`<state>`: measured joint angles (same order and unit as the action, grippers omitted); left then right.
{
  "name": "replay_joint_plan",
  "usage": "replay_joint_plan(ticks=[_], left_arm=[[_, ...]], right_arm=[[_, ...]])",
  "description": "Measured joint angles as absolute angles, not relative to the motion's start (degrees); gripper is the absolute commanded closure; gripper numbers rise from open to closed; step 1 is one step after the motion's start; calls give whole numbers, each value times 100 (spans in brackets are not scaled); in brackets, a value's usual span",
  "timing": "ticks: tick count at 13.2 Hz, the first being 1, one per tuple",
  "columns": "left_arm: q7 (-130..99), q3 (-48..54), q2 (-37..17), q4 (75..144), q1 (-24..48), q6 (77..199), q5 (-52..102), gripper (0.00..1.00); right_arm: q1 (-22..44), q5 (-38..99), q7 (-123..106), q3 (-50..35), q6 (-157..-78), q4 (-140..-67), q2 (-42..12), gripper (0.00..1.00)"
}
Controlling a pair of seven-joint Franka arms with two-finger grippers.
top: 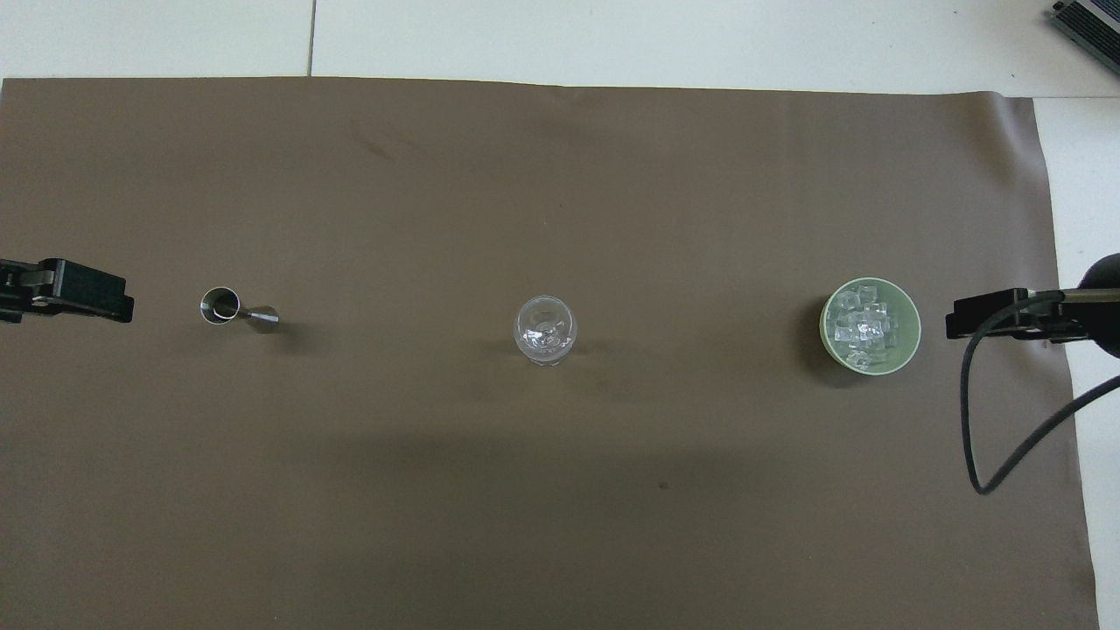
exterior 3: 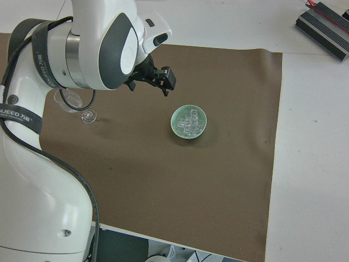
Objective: Pour wine and add ice with both arms
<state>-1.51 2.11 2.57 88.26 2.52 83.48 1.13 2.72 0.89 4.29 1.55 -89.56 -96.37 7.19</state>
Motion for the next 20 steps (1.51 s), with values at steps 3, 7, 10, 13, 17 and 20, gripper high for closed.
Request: replay_joint_plan(ticks=[3, 7, 10, 13, 17, 20], left_arm=[[-151, 214, 257, 8823, 252, 8351, 112, 0], [-151, 214, 258, 8823, 252, 8379, 112, 0], [-151, 214, 257, 8823, 252, 8398, 115, 0], [-151, 219, 257, 8823, 254, 8412, 125, 0], [-150, 225, 251, 8822, 255, 8429, 139, 0], [-149, 209, 226, 8822, 255, 8559, 206, 0]], right_arm=[[272, 89, 429, 156, -8956, -9637, 719, 0], [272, 89, 429, 156, -8956, -9637, 719, 0], [272, 89, 429, 156, -8956, -9637, 719, 0], [272, 89, 429, 156, -8956, -9637, 719, 0], [272, 89, 429, 156, -8956, -9637, 719, 0], [272, 89, 429, 156, -8956, -9637, 719, 0]])
